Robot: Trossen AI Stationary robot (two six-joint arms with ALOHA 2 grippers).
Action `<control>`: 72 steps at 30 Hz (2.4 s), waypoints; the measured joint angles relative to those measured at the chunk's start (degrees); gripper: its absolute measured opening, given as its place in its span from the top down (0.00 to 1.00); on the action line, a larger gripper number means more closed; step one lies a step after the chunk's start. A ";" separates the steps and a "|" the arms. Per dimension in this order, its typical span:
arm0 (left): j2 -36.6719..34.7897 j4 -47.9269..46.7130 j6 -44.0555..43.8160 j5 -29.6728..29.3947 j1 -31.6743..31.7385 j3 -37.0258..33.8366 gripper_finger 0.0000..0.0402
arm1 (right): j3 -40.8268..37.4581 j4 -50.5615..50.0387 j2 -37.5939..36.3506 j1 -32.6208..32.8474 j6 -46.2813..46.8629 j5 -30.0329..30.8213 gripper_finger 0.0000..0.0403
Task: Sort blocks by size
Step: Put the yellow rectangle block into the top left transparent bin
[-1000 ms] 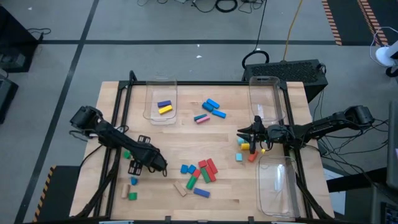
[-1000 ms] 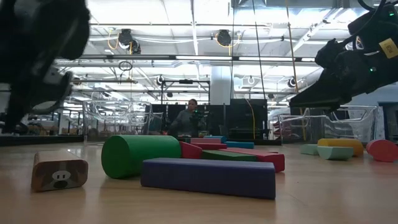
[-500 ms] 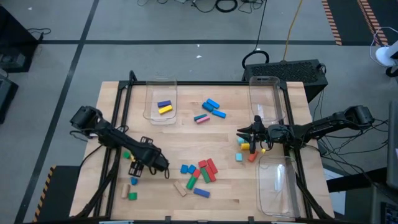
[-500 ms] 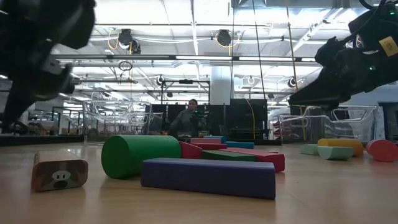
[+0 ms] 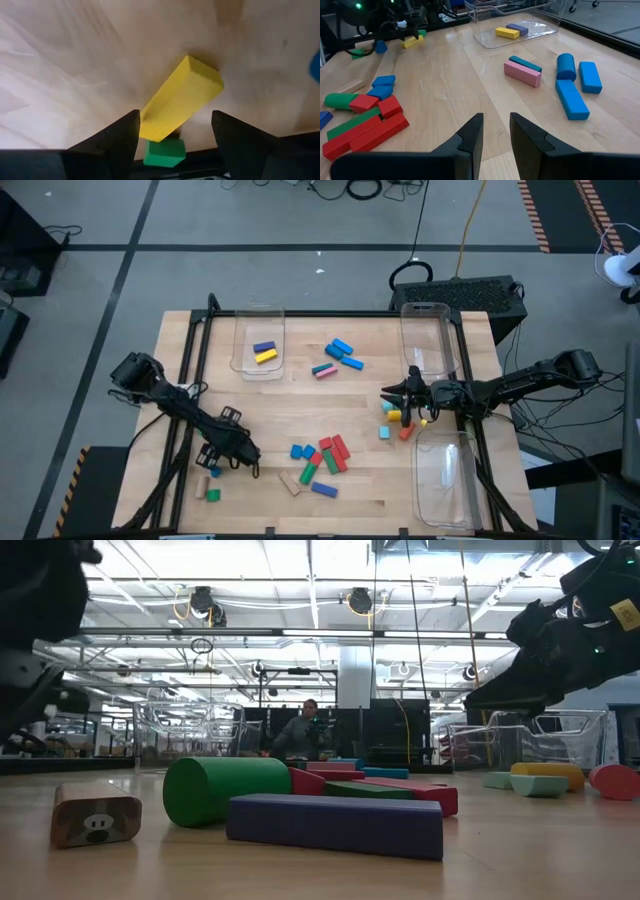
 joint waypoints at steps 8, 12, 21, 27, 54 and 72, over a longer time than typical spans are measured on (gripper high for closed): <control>-0.25 4.05 -4.75 -0.56 0.86 -2.93 0.46 | 0.00 0.17 0.00 -0.02 0.00 0.02 0.80; -0.14 4.21 -6.65 -0.56 2.42 -2.66 0.65 | 0.00 0.45 0.01 -0.02 0.00 0.26 0.80; -0.05 3.99 -8.97 -1.21 7.17 -1.96 0.75 | 0.00 1.20 0.02 -0.02 0.52 0.26 0.80; 0.02 4.76 -9.03 -5.97 11.21 2.65 0.75 | 0.00 1.20 0.01 -0.02 0.48 0.28 0.80; -14.08 -4.51 -3.06 -19.99 38.74 24.33 0.75 | 0.00 1.22 0.02 0.00 1.75 0.26 0.80; -6.74 6.04 15.55 -16.63 61.89 24.80 0.75 | 0.00 1.69 0.02 -0.01 1.09 0.06 0.80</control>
